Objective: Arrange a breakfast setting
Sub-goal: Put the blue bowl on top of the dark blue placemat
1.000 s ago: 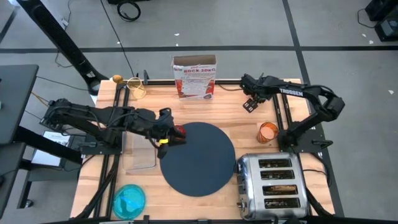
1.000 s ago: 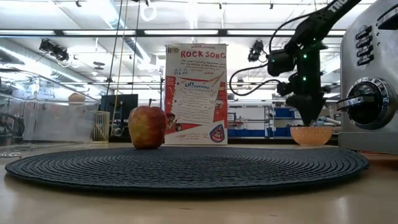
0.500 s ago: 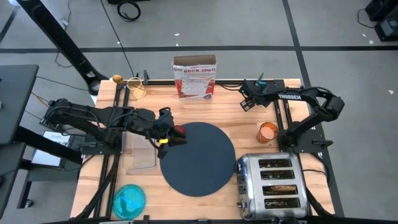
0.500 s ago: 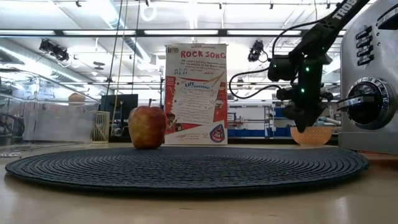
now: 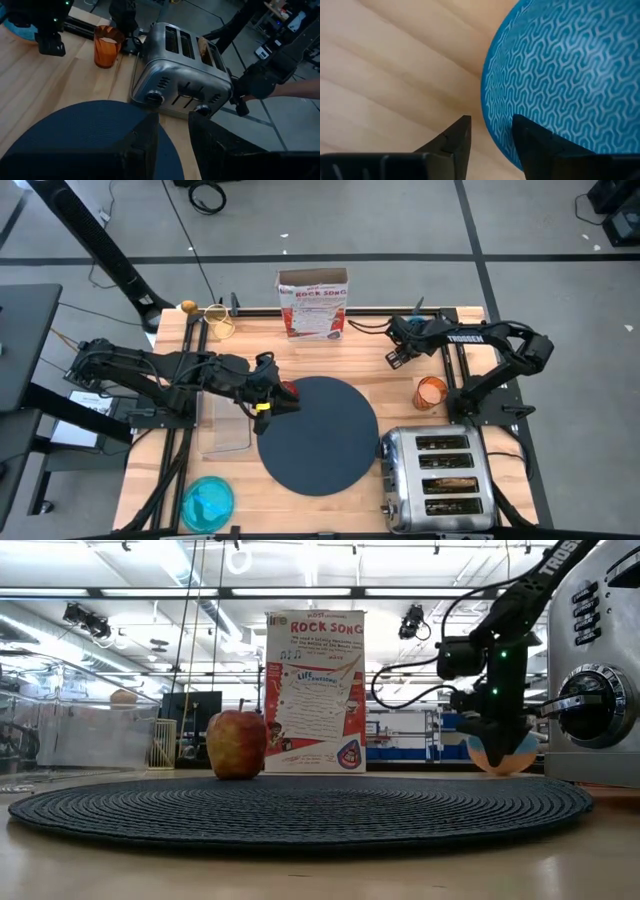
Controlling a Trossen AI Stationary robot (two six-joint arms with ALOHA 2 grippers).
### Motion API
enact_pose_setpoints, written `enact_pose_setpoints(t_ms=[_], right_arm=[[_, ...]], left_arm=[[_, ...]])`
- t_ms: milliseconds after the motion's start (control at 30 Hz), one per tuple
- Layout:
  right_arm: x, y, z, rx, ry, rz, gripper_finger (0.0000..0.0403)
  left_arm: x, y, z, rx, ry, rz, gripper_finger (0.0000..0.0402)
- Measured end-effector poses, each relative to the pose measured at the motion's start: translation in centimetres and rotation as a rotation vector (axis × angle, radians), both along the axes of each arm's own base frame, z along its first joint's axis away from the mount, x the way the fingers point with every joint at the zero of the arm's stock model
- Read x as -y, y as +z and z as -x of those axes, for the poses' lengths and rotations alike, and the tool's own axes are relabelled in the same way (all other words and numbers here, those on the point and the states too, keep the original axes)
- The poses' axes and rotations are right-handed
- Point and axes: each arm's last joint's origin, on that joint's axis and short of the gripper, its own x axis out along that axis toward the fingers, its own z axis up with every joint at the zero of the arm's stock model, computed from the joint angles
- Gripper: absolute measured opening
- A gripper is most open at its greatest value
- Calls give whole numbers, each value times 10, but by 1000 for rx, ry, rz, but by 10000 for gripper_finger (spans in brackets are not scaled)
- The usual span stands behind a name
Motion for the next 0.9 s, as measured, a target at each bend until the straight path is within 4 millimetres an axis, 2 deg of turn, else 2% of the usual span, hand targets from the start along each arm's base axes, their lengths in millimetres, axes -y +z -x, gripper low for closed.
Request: enact_pose_setpoints(t_ms=[333, 567, 633, 733, 900], right_arm=[[0, 1, 2, -84, 24, 63, 106], [0, 1, 2, -86, 40, 59, 26], [-3, 4, 0, -87, 63, 42, 19], [-10, 18, -7, -86, 130, 26, 21], [-28, 57, -29, -52, 288, 40, 20]], left_arm=[[-1, 1, 1, 3, 3, 0, 114], [-6, 19, 23, 85, -4, -19, 114], [-8, 27, 33, 119, -10, -36, 114], [-11, 35, 48, 159, -9, -59, 114], [-16, 45, 72, 191, 8, -107, 114]])
